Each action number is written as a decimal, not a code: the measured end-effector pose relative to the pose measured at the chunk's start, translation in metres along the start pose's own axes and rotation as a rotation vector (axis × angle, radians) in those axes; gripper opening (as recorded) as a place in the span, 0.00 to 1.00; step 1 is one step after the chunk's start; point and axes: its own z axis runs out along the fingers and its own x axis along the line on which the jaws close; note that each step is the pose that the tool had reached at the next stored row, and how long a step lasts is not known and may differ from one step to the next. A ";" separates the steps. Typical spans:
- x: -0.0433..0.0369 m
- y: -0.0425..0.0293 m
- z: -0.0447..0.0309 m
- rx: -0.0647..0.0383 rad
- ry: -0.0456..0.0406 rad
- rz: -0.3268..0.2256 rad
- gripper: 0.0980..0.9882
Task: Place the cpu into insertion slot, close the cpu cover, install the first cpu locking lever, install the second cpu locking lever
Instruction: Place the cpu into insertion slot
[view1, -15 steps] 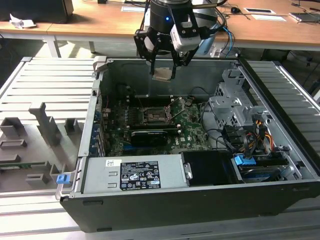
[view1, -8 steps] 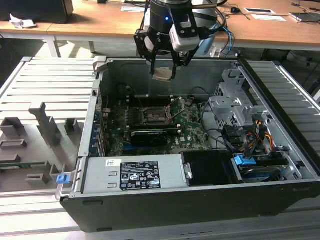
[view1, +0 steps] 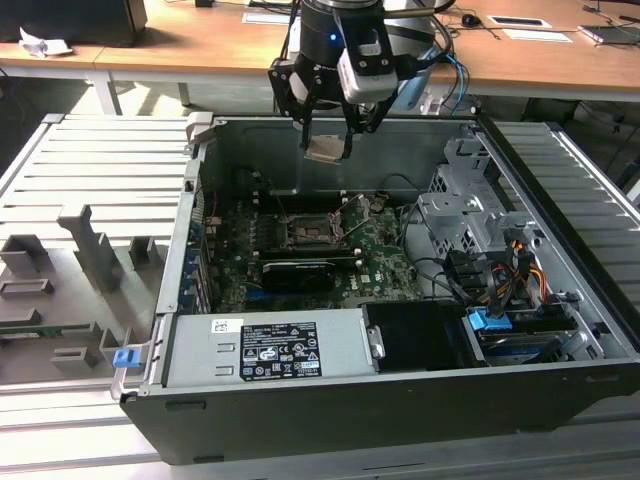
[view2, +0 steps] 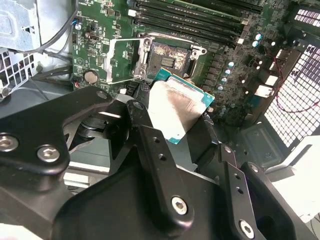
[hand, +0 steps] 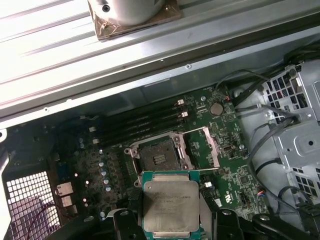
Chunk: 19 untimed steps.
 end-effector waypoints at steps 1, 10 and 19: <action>0.0000 0.0000 0.0000 0.000 -0.0004 0.005 0.50; 0.0000 0.0000 0.0001 -0.001 -0.0034 0.037 0.50; 0.0000 0.0000 0.0002 -0.002 -0.0072 0.079 0.50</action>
